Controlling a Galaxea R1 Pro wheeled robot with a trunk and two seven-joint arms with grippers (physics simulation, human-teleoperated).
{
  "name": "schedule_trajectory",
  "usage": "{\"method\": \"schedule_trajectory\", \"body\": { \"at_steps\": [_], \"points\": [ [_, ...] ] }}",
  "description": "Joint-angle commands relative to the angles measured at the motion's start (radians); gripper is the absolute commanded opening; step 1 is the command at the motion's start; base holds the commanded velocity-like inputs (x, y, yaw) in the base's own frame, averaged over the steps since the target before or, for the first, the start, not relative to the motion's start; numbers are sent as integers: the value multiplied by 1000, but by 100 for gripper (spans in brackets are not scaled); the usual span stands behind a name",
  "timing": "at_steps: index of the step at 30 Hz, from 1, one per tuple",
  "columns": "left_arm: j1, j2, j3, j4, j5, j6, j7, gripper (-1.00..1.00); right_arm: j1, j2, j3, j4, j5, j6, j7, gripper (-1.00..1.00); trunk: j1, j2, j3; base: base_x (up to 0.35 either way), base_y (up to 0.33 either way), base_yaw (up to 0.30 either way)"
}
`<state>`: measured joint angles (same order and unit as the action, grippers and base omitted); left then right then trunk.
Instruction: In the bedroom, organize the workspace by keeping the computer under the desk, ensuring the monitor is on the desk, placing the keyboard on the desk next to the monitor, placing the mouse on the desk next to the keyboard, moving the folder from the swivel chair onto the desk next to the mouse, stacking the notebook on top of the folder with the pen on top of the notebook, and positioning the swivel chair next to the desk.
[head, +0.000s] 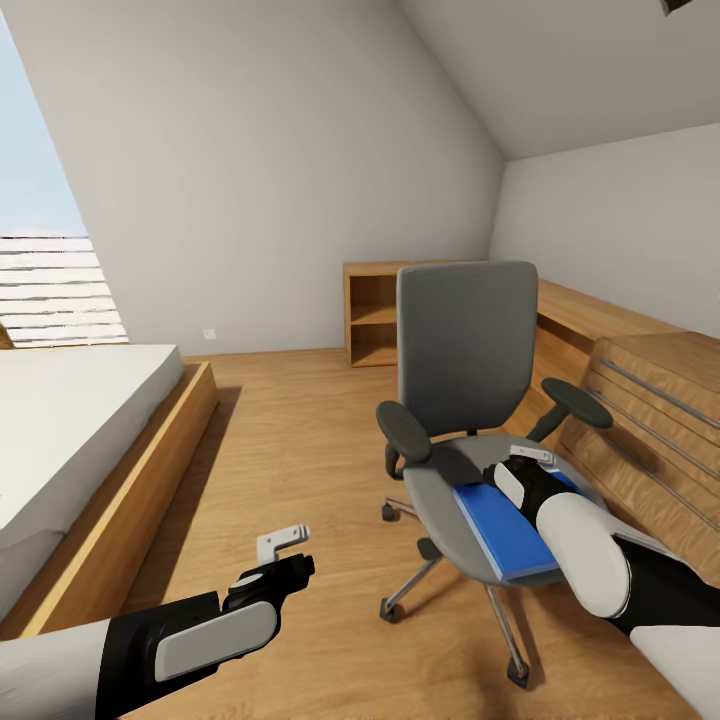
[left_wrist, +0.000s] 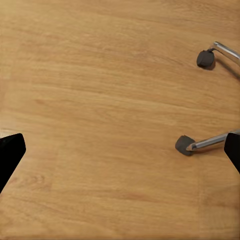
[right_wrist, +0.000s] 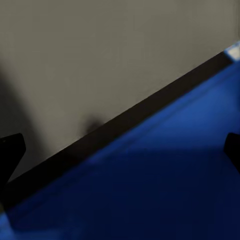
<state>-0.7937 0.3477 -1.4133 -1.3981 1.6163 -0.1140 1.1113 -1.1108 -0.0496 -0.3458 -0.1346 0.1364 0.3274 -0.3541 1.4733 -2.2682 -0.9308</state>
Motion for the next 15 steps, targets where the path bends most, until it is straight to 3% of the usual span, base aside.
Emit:
{"method": "schedule_trajectory", "body": {
  "at_steps": [1,9,15],
  "points": [
    [-2,0,-3,-1,7,-10,1,100,0,0,-15,3,0,7,0,100,0,0,-1,-49,0,0],
    [-1,0,-3,-1,8,-10,2,100,0,0,-15,3,0,7,0,100,0,0,-1,-193,0,0],
    [-1,0,-3,-1,7,-10,2,100,0,0,-14,3,0,7,0,100,0,0,-1,-58,0,0]
  ]
}}
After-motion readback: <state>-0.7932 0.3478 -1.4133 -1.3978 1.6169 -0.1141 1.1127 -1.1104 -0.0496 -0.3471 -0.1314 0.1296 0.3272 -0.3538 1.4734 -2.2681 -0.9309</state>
